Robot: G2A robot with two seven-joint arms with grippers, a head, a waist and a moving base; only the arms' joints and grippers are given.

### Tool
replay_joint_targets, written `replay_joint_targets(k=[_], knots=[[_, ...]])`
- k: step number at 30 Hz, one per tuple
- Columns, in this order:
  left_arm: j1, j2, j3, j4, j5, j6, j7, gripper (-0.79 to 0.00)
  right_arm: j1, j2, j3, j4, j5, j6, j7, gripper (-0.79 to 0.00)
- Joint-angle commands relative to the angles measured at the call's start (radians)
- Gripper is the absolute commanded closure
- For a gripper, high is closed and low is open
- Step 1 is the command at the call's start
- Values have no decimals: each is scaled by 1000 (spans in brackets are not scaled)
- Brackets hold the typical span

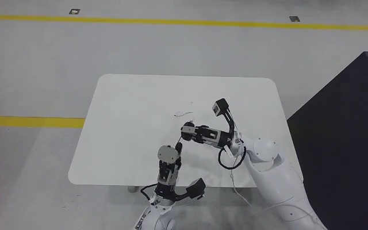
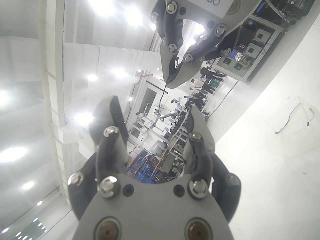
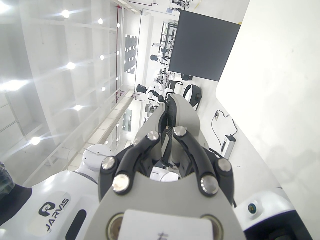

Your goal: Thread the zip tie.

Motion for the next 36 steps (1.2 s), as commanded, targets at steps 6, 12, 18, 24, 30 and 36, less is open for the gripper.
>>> replay_joint_targets(k=[6,12,18,24,30,36], knots=[[-2,-3,-12,7,0,6,7,-717,-2,4,-3,-7,-9,4,2,0],[-2,-5,-19,9,0,7,14,-314,-1,6,-2,-9,-13,5,1,0],[0,-8,-22,11,0,9,24,-89,1,9,-2,-10,-13,4,-2,0],[1,-11,-25,12,0,13,32,-111,9,10,-5,2,-13,9,-4,0],[3,-15,-24,13,0,17,45,-92,12,11,-9,3,-13,8,-10,0],[7,-18,-27,14,0,22,54,-132,13,12,-17,2,-18,10,-12,0]])
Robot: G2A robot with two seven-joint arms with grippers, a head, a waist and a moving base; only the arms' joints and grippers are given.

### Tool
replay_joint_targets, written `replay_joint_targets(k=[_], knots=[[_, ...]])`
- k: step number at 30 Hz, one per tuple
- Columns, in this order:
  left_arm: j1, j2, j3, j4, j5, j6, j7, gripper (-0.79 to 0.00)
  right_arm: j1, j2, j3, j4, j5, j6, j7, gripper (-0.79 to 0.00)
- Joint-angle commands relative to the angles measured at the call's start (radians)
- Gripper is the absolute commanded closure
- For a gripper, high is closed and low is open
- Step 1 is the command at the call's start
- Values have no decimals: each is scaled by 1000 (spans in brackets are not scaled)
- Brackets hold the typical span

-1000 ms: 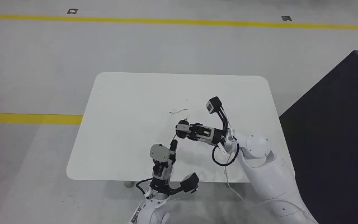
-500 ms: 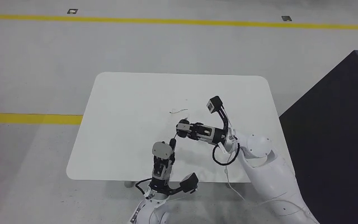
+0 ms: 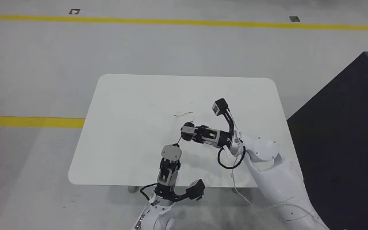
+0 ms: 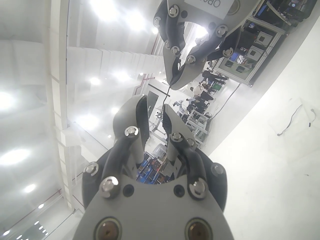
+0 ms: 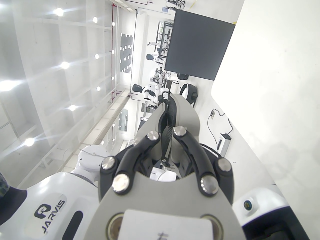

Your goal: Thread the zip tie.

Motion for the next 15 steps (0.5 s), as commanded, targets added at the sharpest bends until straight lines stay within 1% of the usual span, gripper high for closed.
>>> replay_joint_targets(k=[1,3,6,7,8,15], knots=[[1,-1,-1,1,0,0,3,-142,0,0,-3,-1,-1,0,-1,0],[1,-3,-2,1,0,1,6,-148,0,0,-7,-2,-3,-1,-2,0],[1,-5,-4,1,0,2,10,-111,1,1,-10,-1,-2,-1,-2,0],[0,-5,-5,2,0,0,10,-74,1,1,-11,-1,-1,0,-2,0],[0,-6,-6,3,0,0,10,0,1,1,-12,-1,-1,0,-2,0],[0,-10,-10,3,0,-3,12,0,3,3,-13,-4,4,-1,-3,0]])
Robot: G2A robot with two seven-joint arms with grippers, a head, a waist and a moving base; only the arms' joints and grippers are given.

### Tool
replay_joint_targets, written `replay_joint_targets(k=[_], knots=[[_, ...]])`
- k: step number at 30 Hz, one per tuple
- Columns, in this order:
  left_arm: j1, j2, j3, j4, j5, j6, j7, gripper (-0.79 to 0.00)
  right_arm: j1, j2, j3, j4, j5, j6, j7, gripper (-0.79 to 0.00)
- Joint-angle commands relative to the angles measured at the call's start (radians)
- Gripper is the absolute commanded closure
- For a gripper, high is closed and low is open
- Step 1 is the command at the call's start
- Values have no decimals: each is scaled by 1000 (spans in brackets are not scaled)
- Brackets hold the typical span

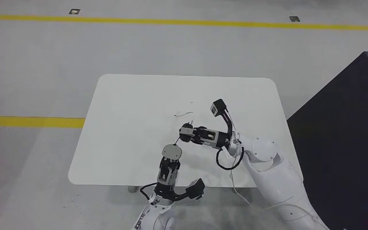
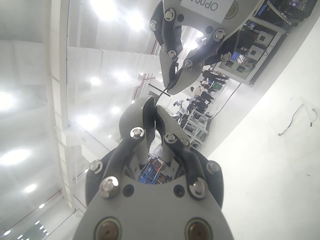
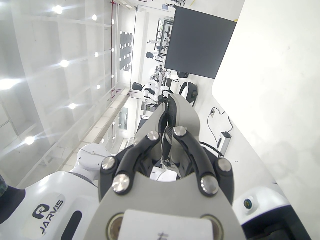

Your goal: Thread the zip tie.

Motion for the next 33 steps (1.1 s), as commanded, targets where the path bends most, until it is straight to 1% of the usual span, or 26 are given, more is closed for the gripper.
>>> replay_joint_targets(k=[1,2,3,14,15,18,19,20,27,33], knots=[[0,-1,0,0,0,0,1,0,-1,1,0,-1,3,2,0,-111],[1,-2,-1,0,0,1,2,0,-1,1,0,-2,4,3,-2,-588],[1,-2,-1,0,0,3,2,0,-1,1,0,-3,5,3,-2,-785],[5,-7,-15,11,0,4,21,0,-3,2,-17,-1,11,3,9,-785],[4,-7,-16,12,0,4,23,0,-3,2,-20,-2,9,3,11,-773],[3,-8,-21,15,0,3,29,0,-4,2,-27,-4,8,1,14,-542],[3,-8,-21,17,0,2,30,0,-5,2,-29,-2,10,1,14,-496],[3,-9,-21,18,0,2,30,0,-5,2,-31,-2,10,0,16,-385],[2,-12,-25,18,0,-3,26,0,-1,2,-31,2,22,-7,13,-277],[1,-13,-27,18,0,-6,27,0,-2,4,-25,1,34,-10,10,-237]])
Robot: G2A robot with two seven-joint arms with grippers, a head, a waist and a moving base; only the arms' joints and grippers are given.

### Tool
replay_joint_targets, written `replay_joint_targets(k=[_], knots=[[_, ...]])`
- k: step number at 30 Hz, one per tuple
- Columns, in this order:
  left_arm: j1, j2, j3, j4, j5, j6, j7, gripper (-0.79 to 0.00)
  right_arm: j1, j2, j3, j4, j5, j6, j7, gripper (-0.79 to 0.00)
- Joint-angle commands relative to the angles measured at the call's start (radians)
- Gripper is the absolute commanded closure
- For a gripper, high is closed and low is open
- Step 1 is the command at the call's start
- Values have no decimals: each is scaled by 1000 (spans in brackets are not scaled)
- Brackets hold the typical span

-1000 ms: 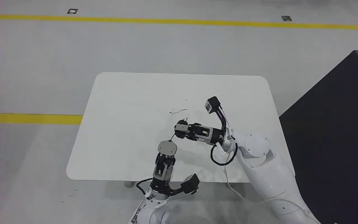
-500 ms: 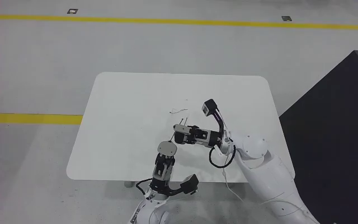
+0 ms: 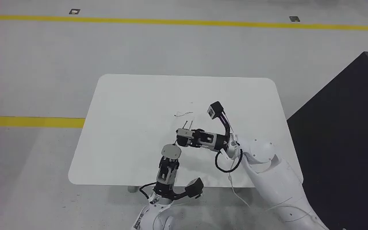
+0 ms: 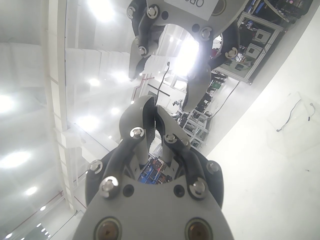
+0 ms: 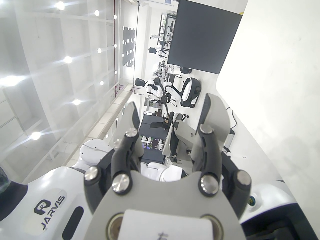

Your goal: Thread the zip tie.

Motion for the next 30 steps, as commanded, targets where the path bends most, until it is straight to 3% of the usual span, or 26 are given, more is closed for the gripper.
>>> replay_joint_targets(k=[1,11,21,30], knots=[[0,-1,0,0,0,-1,0,0,0,0,1,0,4,1,0,-234],[-2,-3,5,5,0,-2,5,0,6,1,-4,4,3,3,-1,-222],[-2,-4,4,4,0,4,14,0,11,3,-9,5,-3,7,-1,-58],[0,-7,1,0,0,14,17,0,16,4,-15,5,-13,13,-4,-102]])
